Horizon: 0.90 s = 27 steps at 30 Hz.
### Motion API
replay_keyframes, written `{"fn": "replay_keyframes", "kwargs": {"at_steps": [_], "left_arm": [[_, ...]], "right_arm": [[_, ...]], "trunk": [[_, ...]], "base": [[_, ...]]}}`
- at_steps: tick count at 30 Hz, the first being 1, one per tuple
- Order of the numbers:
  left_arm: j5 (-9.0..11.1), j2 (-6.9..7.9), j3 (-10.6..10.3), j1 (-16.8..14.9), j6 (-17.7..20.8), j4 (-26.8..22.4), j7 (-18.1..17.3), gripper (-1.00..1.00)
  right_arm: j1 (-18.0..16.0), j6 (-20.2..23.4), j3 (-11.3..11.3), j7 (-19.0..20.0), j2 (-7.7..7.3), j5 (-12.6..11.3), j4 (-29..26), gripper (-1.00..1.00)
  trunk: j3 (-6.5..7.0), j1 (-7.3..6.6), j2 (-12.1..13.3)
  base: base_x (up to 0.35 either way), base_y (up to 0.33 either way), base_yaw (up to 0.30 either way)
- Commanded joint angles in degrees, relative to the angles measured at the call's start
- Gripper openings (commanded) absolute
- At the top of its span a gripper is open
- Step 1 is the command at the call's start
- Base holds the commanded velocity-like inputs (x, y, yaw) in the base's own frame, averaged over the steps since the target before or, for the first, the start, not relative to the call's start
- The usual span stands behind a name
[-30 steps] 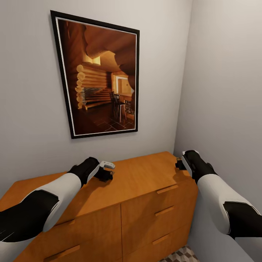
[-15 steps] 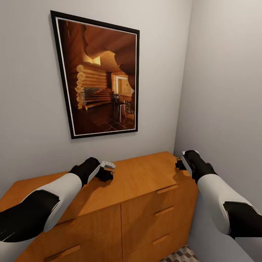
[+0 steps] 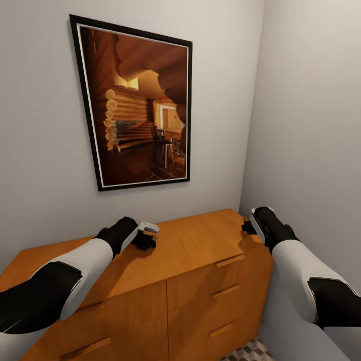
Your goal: Take the four mousetraps from the cabinet in the bathroom and place them on the bathroom floor. Make sure all four end up on the same floor surface, and ensure that at least two of them are either under or directly next to the same bathroom sink.
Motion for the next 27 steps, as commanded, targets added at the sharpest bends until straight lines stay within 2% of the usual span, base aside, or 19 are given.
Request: {"fn": "replay_keyframes", "kwargs": {"at_steps": [1, 9, 10, 27], "left_arm": [[1.12, 0.02, -0.45, 0.0, 0.31, 1.99, -0.19, 1.0], [1.19, 0.02, -0.45, -0.01, 0.31, 3.14, -0.29, 1.0], [1.19, 0.02, -0.45, 0.01, 0.31, 3.22, -0.29, -1.0], [1.15, 0.01, -0.41, 0.0, -2.27, 6.82, -0.39, -1.0]], "right_arm": [[-0.03, 0.24, -0.27, 0.25, 0.04, 0.39, -0.07, -1.0], [-0.03, 0.24, -0.27, 0.21, 0.04, 0.39, -0.07, -1.0], [-0.03, 0.24, -0.27, 0.22, 0.04, 0.39, -0.07, -1.0], [-0.03, 0.28, -0.35, 0.23, -0.04, 0.37, -0.07, -1.0]], "trunk": [[-0.09, 0.01, -0.03], [-0.09, 0.01, -0.03], [-0.09, 0.01, -0.03], [-0.09, 0.01, -0.03]], "base": [[0.0, 0.0, 0.0], [0.0, 0.0, 0.0], [0.0, 0.0, 0.0], [0.0, 0.0, 0.0]]}}
